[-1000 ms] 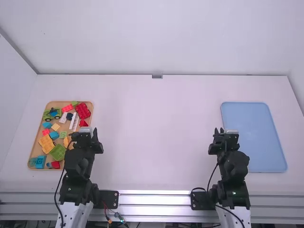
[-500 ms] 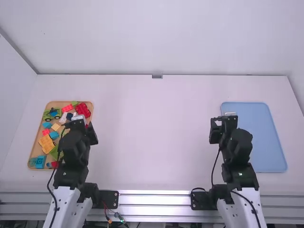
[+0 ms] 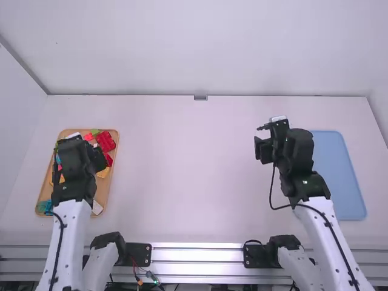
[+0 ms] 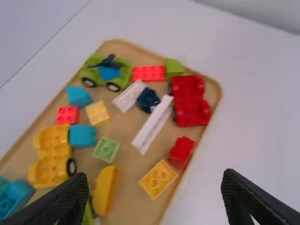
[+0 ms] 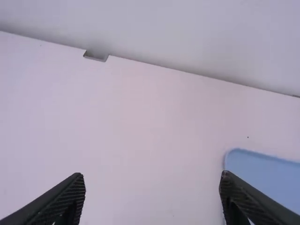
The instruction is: Assemble lego blocks to make yellow taxi
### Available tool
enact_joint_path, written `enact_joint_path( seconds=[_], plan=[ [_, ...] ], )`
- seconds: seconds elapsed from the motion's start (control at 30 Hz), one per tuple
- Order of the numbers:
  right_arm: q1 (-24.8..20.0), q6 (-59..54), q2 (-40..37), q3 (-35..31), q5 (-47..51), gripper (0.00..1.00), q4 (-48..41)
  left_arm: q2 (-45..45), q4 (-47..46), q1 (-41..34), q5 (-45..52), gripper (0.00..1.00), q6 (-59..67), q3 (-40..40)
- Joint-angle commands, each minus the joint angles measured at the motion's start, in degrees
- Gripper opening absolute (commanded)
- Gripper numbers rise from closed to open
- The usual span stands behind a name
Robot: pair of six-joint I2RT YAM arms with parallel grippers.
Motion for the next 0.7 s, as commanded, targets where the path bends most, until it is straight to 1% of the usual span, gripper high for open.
enact_joint_path(
  seconds=[0.0, 0.1, 0.17, 0.2, 0.23, 0.3, 0.37, 0.4, 0.57, 0.67],
  plan=[
    [0.4, -1.4, 3.1, 4.2, -0.5, 0.79, -0.6, 4.1, -2.0, 3.8, 0.4, 0.79, -1.3, 4.0],
    [0.8, -2.0, 6.3, 6.8, -0.7, 0.83, -1.3, 9.5, -5.8, 7.6, 0.6, 0.84, -1.5, 8.0],
    [1.1, -2.4, 8.5, 8.6, -0.8, 0.87, -1.9, 14.7, -9.6, 10.9, 4.8, 0.87, 1.5, 12.0],
    [1.2, -2.7, 10.0, 9.9, -0.9, 0.89, -2.2, 18.9, -13.2, 13.4, 8.0, 0.89, 3.8, 15.6],
    [1.2, -2.7, 10.3, 10.1, -0.8, 0.89, -2.3, 19.5, -13.6, 13.7, 8.3, 0.89, 3.9, 16.1],
    [1.1, -3.1, 12.4, 11.8, -0.8, 0.92, -2.8, 26.6, -18.1, 17.2, 8.4, 0.92, 4.1, 21.5],
    [1.0, -3.4, 13.6, 12.8, -0.9, 0.93, -3.1, 31.4, -20.4, 19.1, 7.4, 0.94, 4.0, 24.7],
    [0.7, -3.5, 14.6, 13.6, -0.9, 0.95, -3.2, 35.5, -21.9, 20.7, 7.3, 0.95, 4.1, 27.3],
    [-0.5, -3.9, 16.9, 15.5, -1.0, 0.98, -3.7, 46.0, -24.8, 25.2, 7.3, 0.98, 7.3, 32.3],
    [-0.8, -4.0, 17.5, 16.0, -1.1, 0.98, -3.8, 49.2, -24.7, 27.2, 7.4, 0.99, 7.3, 32.7]
  ],
)
